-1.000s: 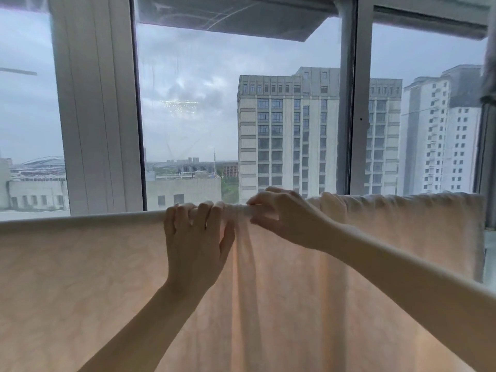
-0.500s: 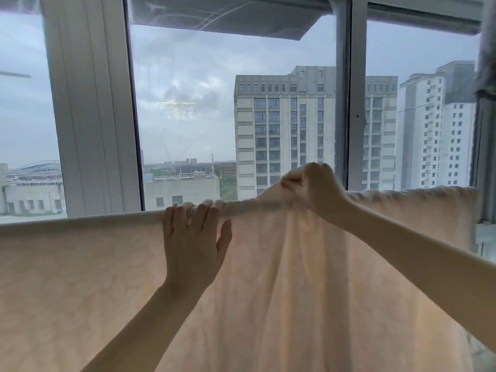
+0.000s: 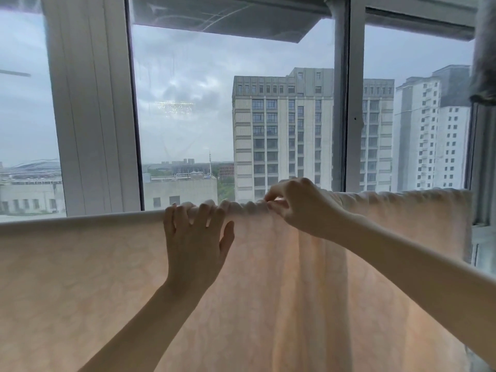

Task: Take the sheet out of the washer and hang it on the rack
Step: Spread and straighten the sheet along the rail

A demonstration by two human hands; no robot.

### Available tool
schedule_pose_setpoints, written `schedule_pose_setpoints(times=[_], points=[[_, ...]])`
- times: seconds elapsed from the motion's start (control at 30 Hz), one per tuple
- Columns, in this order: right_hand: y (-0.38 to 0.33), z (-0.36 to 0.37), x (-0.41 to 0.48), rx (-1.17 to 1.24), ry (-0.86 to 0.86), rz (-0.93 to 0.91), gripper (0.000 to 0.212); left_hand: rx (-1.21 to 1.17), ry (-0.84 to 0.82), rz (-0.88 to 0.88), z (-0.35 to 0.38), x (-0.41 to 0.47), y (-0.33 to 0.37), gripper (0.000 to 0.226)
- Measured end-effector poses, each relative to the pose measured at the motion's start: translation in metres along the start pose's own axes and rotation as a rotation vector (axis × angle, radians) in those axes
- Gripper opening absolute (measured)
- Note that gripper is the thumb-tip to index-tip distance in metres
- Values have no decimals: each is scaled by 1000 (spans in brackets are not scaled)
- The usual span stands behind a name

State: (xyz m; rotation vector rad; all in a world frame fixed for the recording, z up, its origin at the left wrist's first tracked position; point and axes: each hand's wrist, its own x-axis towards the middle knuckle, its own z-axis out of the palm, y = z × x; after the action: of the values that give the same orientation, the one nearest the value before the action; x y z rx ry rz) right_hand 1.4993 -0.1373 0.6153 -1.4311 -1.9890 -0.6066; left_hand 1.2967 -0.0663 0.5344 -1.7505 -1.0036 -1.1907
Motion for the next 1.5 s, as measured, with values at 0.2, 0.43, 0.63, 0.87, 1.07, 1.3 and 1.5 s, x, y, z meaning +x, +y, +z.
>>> schedule_pose_setpoints(times=[0.2,0.43,0.63,0.87,1.07,1.3,1.5], points=[[3,4,1,-68,62,-2,12,-12,-14,1,-6,-2,-3,39],[29,4,27,-27,-21,199,15,-53,-172,1,-15,11,11,47],[40,6,21,72,-52,236,10,-113,-191,110,-11,18,37,50],[52,-7,-8,13,47,243,16,-122,-148,154,3,28,74,46],[81,-21,-42,-32,61,263,19,-110,-164,117,11,32,90,46],[100,-23,-46,15,30,129,21,-103,-125,66,21,36,107,43],[113,-15,-42,76,91,-18,20,-24,-17,11,34,35,115,49]])
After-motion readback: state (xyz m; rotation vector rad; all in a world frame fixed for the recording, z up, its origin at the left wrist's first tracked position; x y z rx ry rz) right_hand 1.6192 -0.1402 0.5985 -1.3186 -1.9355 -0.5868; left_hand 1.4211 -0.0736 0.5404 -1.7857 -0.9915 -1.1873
